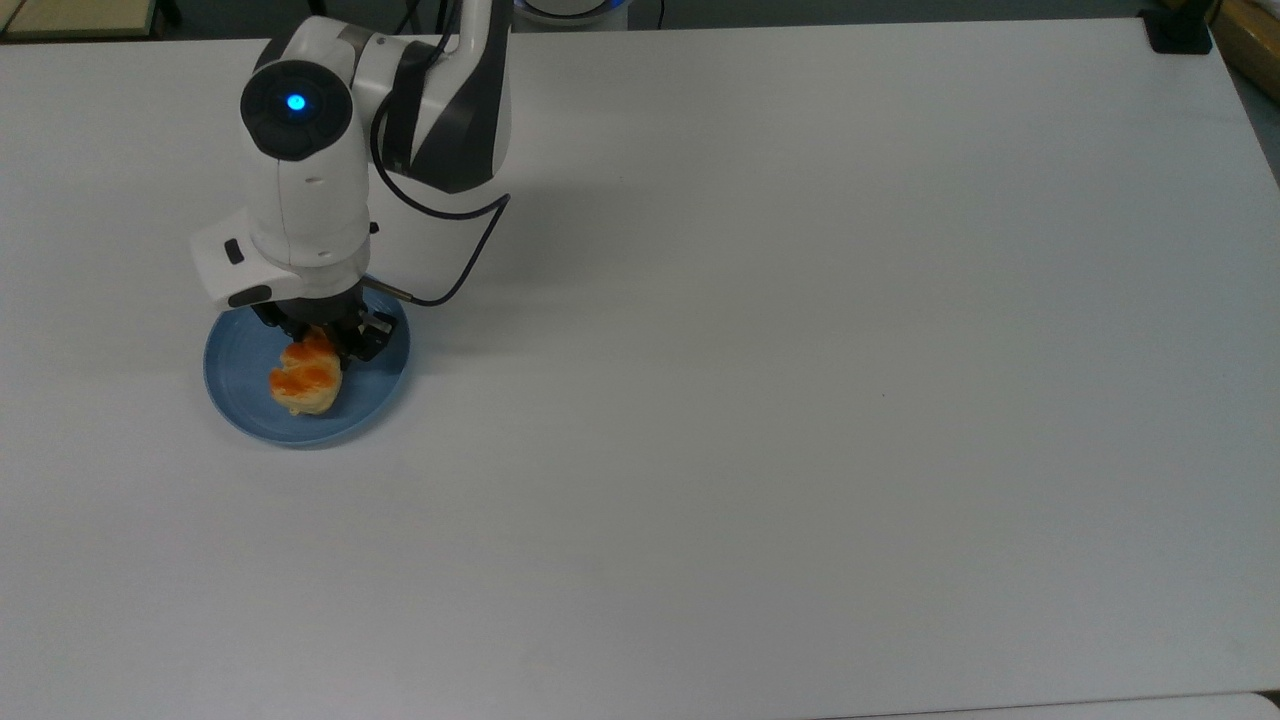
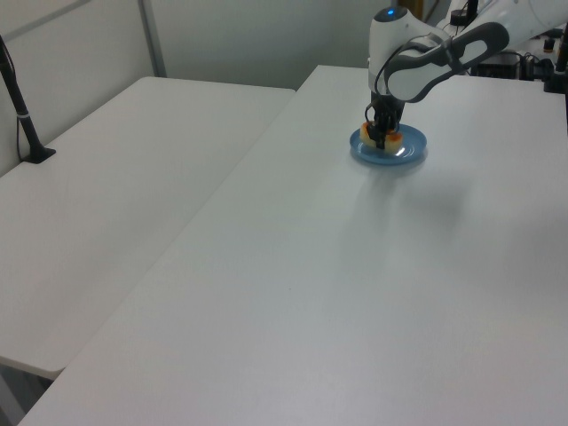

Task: Put the bread on a plate
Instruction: 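Lift the bread roll and carry it over the blue plate, then lower the bread onto the plate and open the gripper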

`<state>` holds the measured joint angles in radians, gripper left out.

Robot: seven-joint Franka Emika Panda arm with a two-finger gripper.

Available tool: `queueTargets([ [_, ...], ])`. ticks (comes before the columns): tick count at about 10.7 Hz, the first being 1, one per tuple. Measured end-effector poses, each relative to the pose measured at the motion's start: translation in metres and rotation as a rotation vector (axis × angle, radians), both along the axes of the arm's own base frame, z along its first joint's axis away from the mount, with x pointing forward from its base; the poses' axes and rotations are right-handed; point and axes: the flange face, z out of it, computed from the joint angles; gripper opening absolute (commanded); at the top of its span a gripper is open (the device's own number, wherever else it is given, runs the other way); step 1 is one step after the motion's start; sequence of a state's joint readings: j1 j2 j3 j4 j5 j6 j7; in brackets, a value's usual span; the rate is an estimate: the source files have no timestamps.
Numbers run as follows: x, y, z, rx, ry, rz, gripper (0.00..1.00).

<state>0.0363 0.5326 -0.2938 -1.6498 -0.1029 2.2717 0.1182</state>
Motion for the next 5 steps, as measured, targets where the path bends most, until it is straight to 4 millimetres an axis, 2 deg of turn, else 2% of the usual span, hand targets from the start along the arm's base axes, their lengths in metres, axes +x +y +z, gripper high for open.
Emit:
queueTargets([
  [1, 0.0005, -0.0004, -0.0062, -0.002, 0.003, 0.001, 0.83],
  [2, 0.0006, -0.0008, -0.0076, -0.002, 0.004, 0.001, 1.0],
  [5, 0.0014, -0.0017, -0.0047, -0.003, -0.002, 0.0, 1.0],
])
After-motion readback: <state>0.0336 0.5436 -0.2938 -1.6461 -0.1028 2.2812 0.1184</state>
